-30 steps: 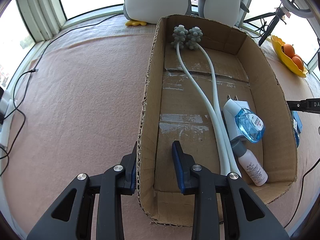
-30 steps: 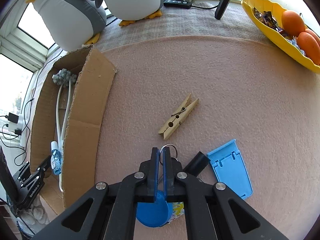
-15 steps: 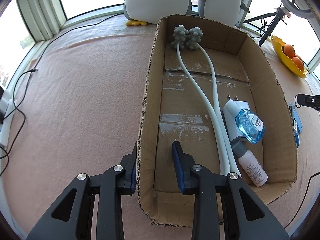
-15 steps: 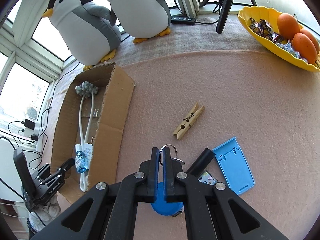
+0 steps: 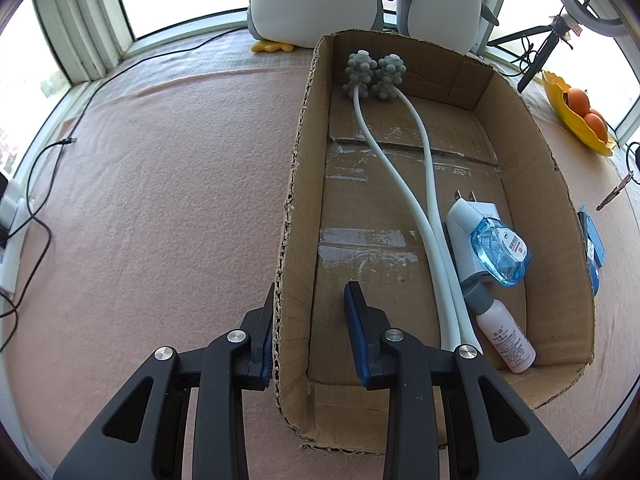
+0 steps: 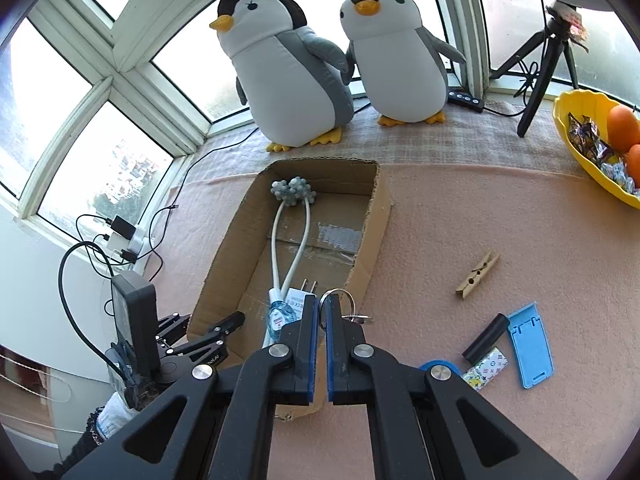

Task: Organize rigid objects
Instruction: 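Carry the keys with the right gripper into the box and release, then move the right gripper to the blue phone stand and grasp it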

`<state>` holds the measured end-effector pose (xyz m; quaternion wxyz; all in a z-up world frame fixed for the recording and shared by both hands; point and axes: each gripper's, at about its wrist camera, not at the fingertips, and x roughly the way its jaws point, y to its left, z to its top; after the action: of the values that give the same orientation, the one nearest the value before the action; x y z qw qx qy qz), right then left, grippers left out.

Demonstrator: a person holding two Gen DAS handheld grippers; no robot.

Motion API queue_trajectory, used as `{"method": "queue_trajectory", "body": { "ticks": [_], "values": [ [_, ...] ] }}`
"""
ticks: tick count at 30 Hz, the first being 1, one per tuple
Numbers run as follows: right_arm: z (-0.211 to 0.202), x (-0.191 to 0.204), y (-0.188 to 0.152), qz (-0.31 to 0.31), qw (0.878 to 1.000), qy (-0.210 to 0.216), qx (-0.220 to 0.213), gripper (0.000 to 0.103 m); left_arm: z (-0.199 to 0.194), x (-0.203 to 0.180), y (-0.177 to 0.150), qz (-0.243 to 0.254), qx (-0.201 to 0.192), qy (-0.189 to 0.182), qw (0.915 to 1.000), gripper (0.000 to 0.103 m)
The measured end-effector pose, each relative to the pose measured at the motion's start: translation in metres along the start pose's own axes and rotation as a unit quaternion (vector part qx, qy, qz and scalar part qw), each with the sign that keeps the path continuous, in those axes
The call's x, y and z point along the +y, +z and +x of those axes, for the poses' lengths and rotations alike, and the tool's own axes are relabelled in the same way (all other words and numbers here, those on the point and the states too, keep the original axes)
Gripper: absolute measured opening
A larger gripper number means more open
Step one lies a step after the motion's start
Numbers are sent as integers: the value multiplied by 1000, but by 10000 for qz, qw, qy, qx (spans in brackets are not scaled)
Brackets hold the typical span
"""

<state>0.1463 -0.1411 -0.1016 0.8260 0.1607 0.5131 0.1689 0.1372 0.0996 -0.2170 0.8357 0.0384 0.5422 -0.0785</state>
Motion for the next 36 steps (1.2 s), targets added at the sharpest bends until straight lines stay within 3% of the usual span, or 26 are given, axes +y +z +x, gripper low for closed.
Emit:
{"method": "queue_trajectory", "body": {
  "ticks": [13,29,30,32,33,34,36],
  "values": [
    [37,46,7,-493,9988,-48,57,3,-1,2,1,-21,-7,-31,10000,29],
    [69,52,16,-617,9975,-227,249,4,-1,3,1,-23,-4,-39,10000,29],
    [69,53,15,-652,9972,-253,247,8,-1,3,1,-24,-6,-38,10000,29],
    [68,54,15,-706,9966,-349,224,26,-1,3,1,-22,-6,-35,10000,29],
    [67,54,15,-721,9964,-408,179,41,-1,3,1,-17,-7,-33,10000,29],
    [64,54,14,-726,9964,-428,110,47,-1,2,1,-14,-7,-34,10000,29],
    [60,54,14,-736,9964,-424,32,47,-1,3,1,-16,-8,-35,10000,29]
  ]
}}
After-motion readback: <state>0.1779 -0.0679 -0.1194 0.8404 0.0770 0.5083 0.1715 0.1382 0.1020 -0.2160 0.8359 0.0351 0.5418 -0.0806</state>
